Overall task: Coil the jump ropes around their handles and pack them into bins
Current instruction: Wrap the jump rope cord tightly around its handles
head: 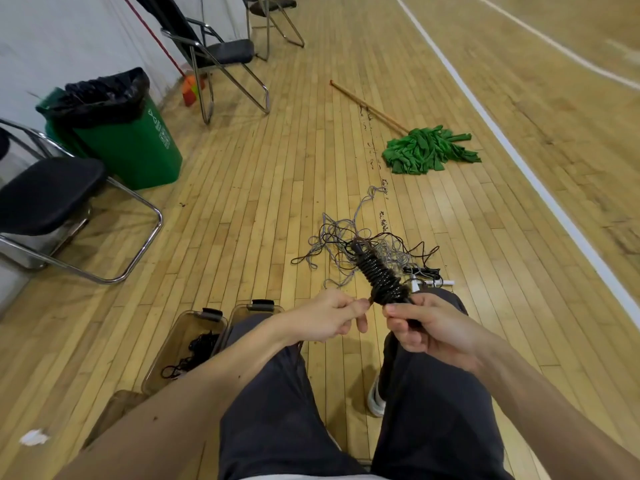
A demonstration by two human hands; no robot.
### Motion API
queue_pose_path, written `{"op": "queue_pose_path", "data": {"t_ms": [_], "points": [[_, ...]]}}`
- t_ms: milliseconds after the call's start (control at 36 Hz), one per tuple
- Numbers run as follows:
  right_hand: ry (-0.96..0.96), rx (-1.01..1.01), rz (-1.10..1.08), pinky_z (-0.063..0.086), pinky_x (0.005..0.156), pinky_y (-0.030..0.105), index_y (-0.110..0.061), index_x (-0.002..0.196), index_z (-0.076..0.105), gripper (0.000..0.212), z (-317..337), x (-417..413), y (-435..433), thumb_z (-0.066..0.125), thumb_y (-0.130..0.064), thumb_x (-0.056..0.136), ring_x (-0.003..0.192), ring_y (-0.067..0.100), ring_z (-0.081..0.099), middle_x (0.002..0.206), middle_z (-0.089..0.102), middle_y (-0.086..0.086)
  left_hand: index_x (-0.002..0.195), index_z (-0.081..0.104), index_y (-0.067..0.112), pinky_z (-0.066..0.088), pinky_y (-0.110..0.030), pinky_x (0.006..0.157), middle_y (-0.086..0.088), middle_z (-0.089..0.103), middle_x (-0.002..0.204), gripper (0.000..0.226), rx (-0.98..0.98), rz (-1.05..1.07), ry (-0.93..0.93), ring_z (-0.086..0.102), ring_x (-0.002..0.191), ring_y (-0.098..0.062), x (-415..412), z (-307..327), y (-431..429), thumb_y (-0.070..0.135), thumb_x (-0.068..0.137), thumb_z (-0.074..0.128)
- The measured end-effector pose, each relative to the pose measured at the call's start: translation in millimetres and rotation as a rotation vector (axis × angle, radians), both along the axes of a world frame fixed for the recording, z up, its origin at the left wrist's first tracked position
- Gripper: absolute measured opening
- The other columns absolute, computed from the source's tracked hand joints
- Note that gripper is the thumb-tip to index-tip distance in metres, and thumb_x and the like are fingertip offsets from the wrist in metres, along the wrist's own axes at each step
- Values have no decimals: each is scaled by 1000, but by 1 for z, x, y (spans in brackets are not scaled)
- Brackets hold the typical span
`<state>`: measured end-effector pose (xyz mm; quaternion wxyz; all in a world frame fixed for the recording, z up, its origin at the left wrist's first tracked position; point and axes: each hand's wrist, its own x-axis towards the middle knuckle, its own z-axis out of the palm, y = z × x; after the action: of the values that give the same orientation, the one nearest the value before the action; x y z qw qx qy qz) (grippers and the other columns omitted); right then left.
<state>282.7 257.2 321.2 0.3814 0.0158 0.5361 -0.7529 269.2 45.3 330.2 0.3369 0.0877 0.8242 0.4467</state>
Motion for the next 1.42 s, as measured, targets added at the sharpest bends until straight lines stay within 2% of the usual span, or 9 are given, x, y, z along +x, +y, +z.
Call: {"op": "queue_pose_path", "data": {"t_ms": [306, 472, 583, 833, 1028, 1194, 1278, 1361, 1417], "points": [[107, 248, 17, 28, 45, 22, -10, 82, 49, 20, -25, -7, 14, 58, -6, 99, 49, 12, 37, 66, 46, 5, 98, 70, 14, 34, -28, 54, 9, 45, 60, 39, -338, -190, 260, 41, 49, -3, 7, 5, 0, 41, 106, 43], [170, 381, 33, 31, 45, 24, -8, 82, 52, 18, -29, -7, 12, 57, -6, 99, 49, 14, 41, 64, 49, 4, 78, 50, 24, 35, -32, 56, 7, 48, 66, 34, -526, -331, 423, 44, 58, -9, 9, 20, 4, 42, 105, 43], [173, 440, 54, 34, 44, 24, -7, 83, 53, 16, -31, -6, 8, 58, -6, 98, 47, 13, 41, 62, 50, 2, 108, 63, 15, 39, -34, 65, 9, 43, 67, 33, -641, -453, 542, 45, 67, -17, 6, 28, 5, 41, 106, 43], [243, 685, 491, 36, 44, 22, -13, 81, 54, 18, -15, 1, -8, 59, -10, 97, 45, 11, 43, 60, 52, -2, 108, 67, 18, 49, -32, 68, 1, 65, 91, 38, -795, -771, 769, 61, 84, -18, 1, 62, 12, 50, 100, 48], [374, 776, 729, 34, 46, 22, -14, 66, 52, 31, 6, 4, -21, 59, -9, 96, 41, 11, 41, 50, 49, -5, 116, 70, 22, 48, -32, 69, 9, 56, 82, 48, -747, -809, 741, 56, 88, -15, -3, 79, 25, 59, 87, 61], [489, 815, 844, 37, 58, 27, -18, 64, 52, 32, 21, 14, -23, 62, -16, 95, 50, 12, 41, 59, 50, -6, 103, 65, 26, 38, -27, 60, 19, 43, 73, 43, -582, -686, 596, 44, 75, -4, -4, 78, 24, 56, 74, 78], [553, 782, 853, 38, 62, 29, -20, 64, 51, 34, 25, 21, -22, 61, -20, 96, 50, 9, 41, 59, 49, -7, 96, 57, 26, 32, -27, 56, 14, 46, 70, 44, -404, -551, 428, 44, 64, 3, -4, 74, 16, 44, 70, 87], [590, 763, 817, 35, 56, 23, -21, 64, 51, 34, 27, 25, -20, 63, -24, 96, 47, 6, 40, 52, 48, -12, 86, 59, 22, 40, -31, 62, -5, 55, 69, 39, -255, -449, 286, 44, 59, -5, -4, 71, 5, 37, 68, 90], [601, 723, 804, 35, 55, 22, -20, 66, 52, 32, 29, 26, -20, 63, -23, 96, 47, 5, 40, 54, 48, -12, 80, 61, 22, 42, -28, 63, -3, 60, 70, 33, -177, -400, 222, 50, 61, -9, -4, 69, 0, 30, 69, 91]]}}
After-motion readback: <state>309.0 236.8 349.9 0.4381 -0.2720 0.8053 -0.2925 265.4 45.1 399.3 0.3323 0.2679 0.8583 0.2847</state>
